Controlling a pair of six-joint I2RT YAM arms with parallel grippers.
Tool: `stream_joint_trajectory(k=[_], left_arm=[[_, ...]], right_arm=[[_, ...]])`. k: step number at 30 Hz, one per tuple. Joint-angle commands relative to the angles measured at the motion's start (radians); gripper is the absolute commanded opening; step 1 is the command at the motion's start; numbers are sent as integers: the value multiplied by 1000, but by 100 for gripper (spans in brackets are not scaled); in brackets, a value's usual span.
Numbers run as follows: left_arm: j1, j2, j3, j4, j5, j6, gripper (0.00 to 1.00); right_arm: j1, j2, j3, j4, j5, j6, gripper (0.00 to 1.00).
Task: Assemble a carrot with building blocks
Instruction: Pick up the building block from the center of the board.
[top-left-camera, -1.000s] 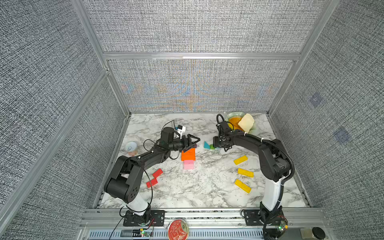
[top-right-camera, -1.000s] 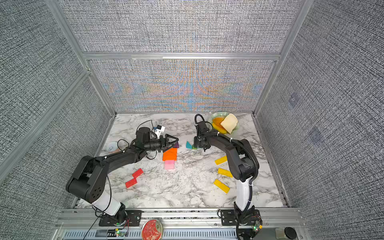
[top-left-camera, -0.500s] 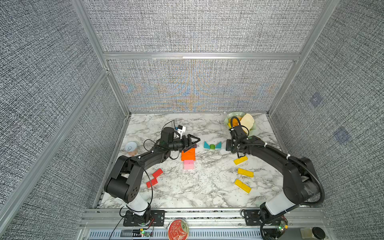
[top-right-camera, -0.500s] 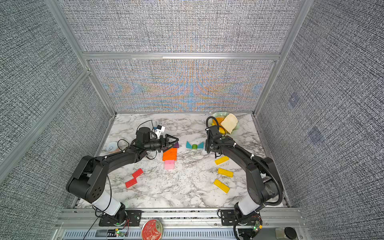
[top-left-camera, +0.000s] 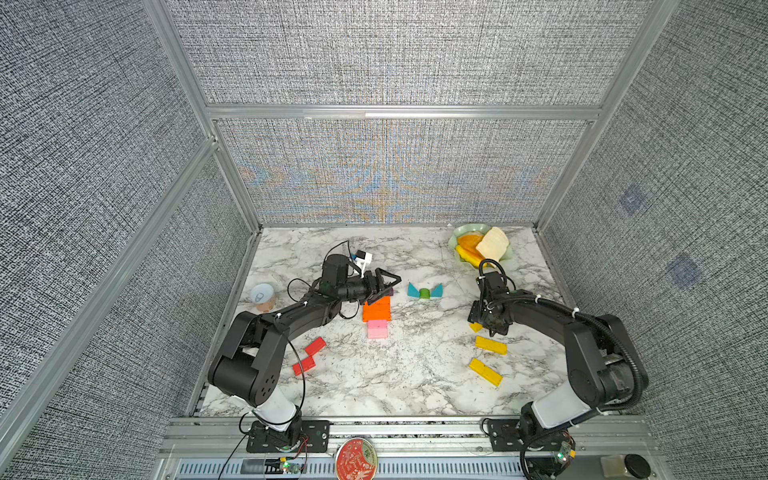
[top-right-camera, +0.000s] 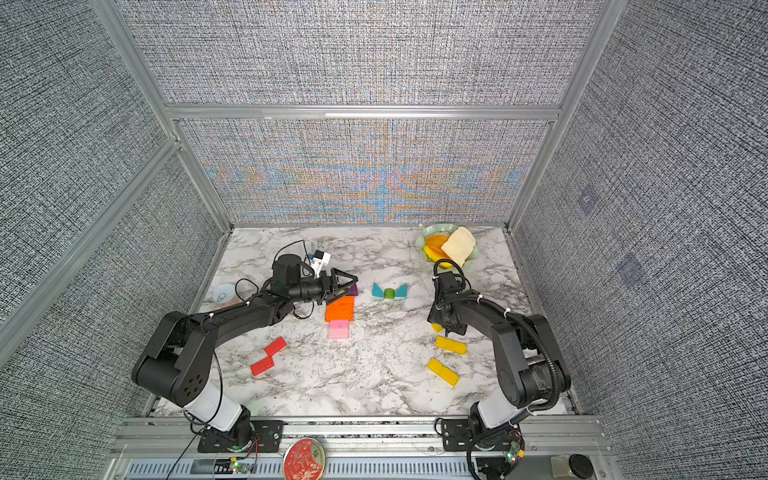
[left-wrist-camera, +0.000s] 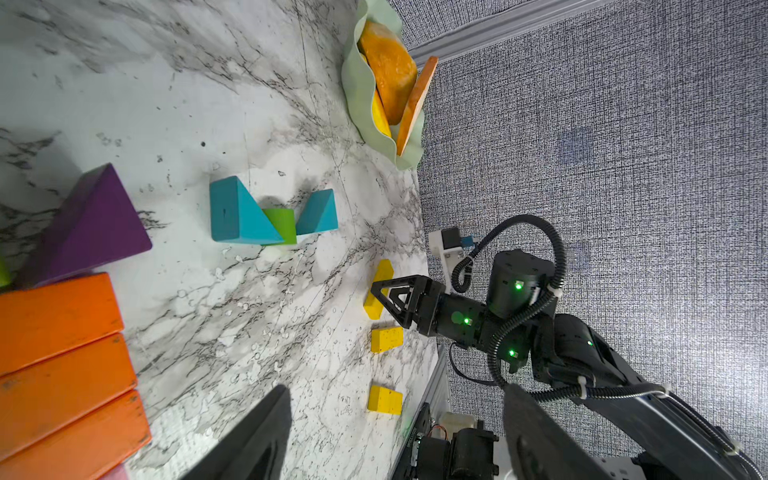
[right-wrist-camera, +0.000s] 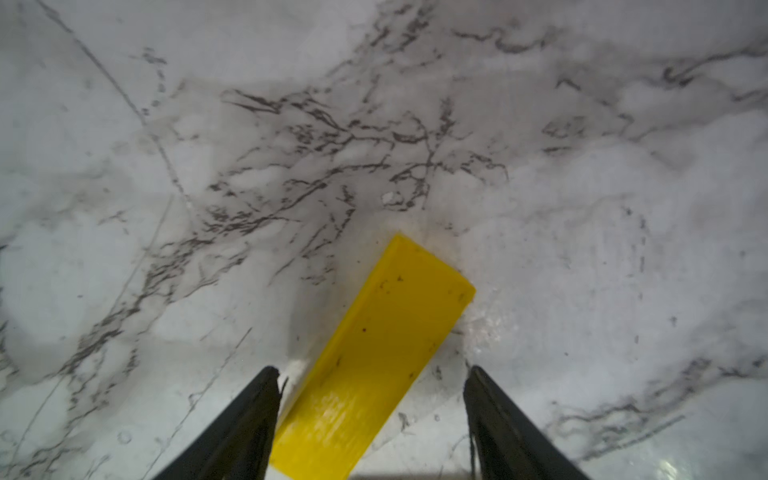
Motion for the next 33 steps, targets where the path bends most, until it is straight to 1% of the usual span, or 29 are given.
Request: stream_joint_trajectory(k=[1, 3, 4, 12, 14, 20, 25, 29, 32, 33], left_arm=[[-2, -3, 11, 8, 8, 7, 81], [-3, -4, 9, 12, 9, 3, 81], [-4, -4, 8, 14, 11, 4, 81], [-4, -4, 7, 17, 11, -1, 81], [-4, -3, 7, 15, 11, 1, 81], [-4, -3, 14, 5, 11, 10, 81], [-3, -16, 34, -48, -5, 55, 81], [8, -32, 41, -70, -17, 71, 81], [37, -56, 42, -88, -38, 84, 81], [50, -69, 41, -93, -48, 89, 81]], right_arm=[[-7, 21, -4, 33, -14, 63, 71], [-10, 27, -2, 38, -2, 66, 65], [-10, 24, -4, 44, -5, 67, 64], [-10, 19, 2, 59, -27, 47, 39], [-10, 11, 2, 65, -27, 41, 35], [-1, -30, 14, 65, -23, 6, 32], [30, -105, 17, 91, -53, -72, 31], [96, -150, 52, 62, -66, -148, 31], [169, -161, 79, 9, -40, -211, 31], [197, -161, 122, -10, -27, -230, 31]])
